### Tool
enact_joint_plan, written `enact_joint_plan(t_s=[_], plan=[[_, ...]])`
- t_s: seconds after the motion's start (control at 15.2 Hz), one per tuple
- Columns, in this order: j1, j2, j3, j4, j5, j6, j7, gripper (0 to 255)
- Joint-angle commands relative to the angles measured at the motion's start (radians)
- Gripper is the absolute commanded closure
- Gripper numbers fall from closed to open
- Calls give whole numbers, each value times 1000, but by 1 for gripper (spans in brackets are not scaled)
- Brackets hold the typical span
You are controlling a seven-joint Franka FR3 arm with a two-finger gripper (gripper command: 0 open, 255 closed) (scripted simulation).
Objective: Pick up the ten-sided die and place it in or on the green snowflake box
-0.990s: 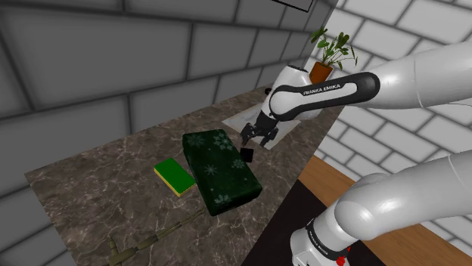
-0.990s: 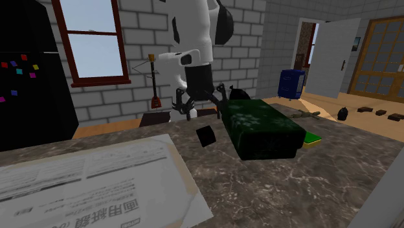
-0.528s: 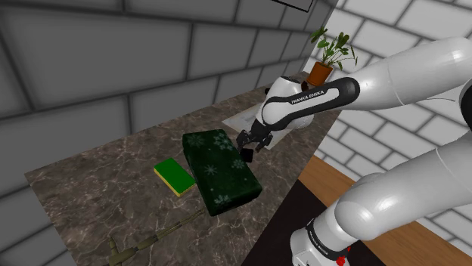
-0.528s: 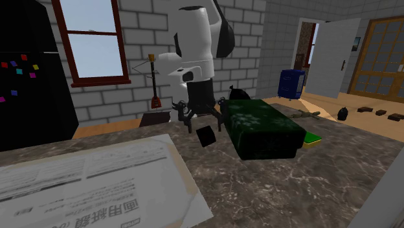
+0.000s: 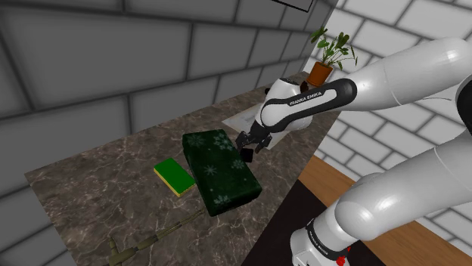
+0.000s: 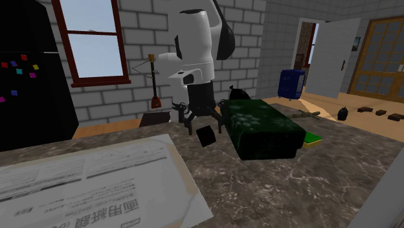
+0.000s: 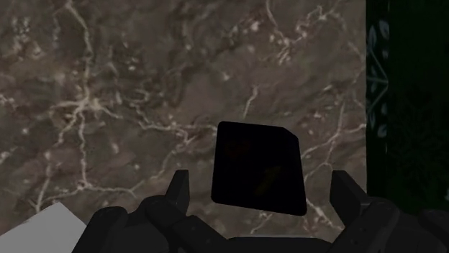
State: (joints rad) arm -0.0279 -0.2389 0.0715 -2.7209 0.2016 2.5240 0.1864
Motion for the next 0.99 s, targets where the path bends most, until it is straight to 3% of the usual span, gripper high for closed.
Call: enact_joint_plan(t_s=[0.0,0.59,0.92], plan=[[0,0,0,0,0,0,0,255],[0,0,0,0,0,0,0,255],[-6,-63,0,22,-14,-85,14,255]])
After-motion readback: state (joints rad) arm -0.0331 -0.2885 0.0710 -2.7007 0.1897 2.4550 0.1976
